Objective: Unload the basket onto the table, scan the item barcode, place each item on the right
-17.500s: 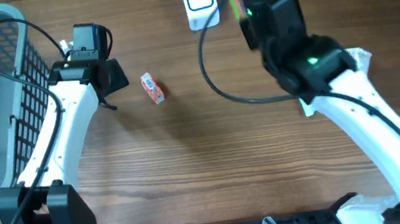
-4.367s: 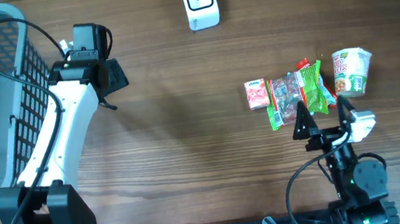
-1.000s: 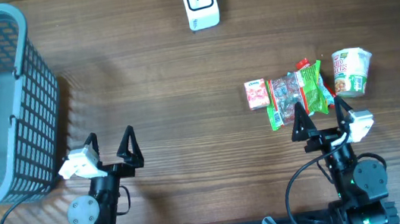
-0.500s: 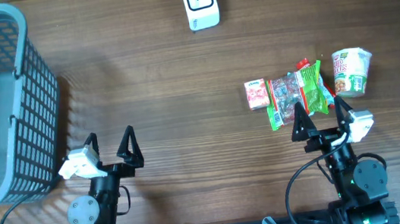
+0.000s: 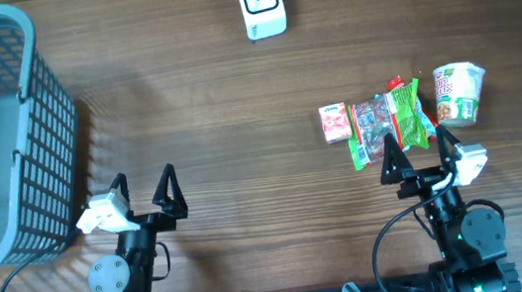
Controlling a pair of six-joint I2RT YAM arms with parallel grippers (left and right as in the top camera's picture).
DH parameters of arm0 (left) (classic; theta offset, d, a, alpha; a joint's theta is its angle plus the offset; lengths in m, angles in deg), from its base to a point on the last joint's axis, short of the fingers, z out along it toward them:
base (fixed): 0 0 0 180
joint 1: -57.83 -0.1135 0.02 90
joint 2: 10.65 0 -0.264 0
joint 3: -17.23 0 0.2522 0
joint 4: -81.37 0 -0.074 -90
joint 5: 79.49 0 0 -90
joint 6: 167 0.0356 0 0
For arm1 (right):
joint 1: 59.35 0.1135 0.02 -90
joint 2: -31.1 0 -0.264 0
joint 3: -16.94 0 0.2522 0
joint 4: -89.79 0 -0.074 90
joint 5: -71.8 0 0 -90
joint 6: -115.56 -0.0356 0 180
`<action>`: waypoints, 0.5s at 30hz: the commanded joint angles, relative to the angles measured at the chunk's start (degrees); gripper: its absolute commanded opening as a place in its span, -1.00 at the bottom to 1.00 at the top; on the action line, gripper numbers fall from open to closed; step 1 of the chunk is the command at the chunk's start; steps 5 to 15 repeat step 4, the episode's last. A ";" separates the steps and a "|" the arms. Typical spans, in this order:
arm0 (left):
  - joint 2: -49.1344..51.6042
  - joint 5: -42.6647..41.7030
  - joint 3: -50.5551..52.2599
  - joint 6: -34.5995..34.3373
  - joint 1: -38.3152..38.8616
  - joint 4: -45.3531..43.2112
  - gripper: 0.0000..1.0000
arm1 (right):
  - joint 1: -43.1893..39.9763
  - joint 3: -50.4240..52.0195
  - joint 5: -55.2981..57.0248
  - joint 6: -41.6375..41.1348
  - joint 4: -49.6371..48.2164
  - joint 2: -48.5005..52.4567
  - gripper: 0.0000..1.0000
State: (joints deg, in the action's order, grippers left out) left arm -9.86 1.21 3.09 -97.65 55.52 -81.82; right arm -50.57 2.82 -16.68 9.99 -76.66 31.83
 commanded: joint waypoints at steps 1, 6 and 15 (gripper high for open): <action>-0.48 0.35 0.04 0.92 0.33 0.61 1.00 | -0.35 0.07 -0.55 -0.04 -0.26 -0.46 0.99; -0.48 0.35 0.04 0.92 0.33 0.61 1.00 | -0.35 0.07 -0.55 -0.04 -0.26 -0.46 0.99; -0.48 0.35 0.04 0.92 0.33 0.61 1.00 | -0.35 0.07 -0.55 -0.04 -0.26 -0.46 0.99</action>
